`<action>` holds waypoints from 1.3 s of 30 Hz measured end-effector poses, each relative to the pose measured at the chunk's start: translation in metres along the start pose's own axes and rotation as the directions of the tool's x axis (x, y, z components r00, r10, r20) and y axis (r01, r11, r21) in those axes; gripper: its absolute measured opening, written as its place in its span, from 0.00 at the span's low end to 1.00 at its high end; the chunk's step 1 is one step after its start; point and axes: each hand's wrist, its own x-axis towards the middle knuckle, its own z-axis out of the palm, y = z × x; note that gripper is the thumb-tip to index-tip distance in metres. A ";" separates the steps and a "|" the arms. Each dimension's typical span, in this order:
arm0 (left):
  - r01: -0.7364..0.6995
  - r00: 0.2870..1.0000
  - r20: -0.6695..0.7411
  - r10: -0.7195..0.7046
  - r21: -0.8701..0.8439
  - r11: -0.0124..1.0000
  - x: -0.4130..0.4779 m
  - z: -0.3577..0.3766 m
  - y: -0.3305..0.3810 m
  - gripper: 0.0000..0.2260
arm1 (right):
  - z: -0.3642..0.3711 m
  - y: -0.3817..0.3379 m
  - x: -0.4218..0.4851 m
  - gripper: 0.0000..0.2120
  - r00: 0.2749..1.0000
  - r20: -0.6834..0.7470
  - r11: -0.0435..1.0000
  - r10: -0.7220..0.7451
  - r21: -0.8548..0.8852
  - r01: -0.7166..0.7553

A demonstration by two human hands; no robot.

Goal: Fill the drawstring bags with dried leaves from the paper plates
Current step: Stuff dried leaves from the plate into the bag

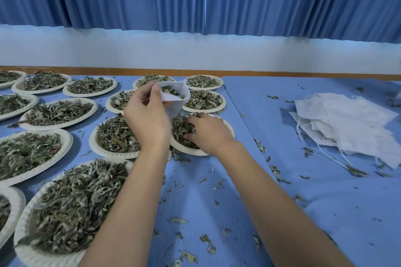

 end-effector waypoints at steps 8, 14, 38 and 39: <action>0.034 0.999 0.011 -0.033 -0.074 0.997 0.002 -0.001 0.000 0.06 | -0.015 0.006 -0.020 0.19 0.995 0.083 0.998 -0.054 0.021 0.052; 0.080 0.994 0.079 -0.071 -0.121 0.989 -0.007 0.004 -0.001 0.06 | -0.019 0.005 -0.029 0.23 0.997 0.042 0.994 -0.058 0.091 0.054; -0.019 0.995 0.102 0.012 0.068 0.998 -0.017 -0.009 0.005 0.05 | -0.017 0.017 -0.049 0.14 0.926 -0.346 0.931 0.150 0.366 -0.014; -0.009 0.996 0.089 0.005 0.040 0.999 -0.017 -0.009 0.005 0.05 | -0.016 0.017 -0.048 0.15 0.927 -0.342 0.927 0.152 0.375 -0.014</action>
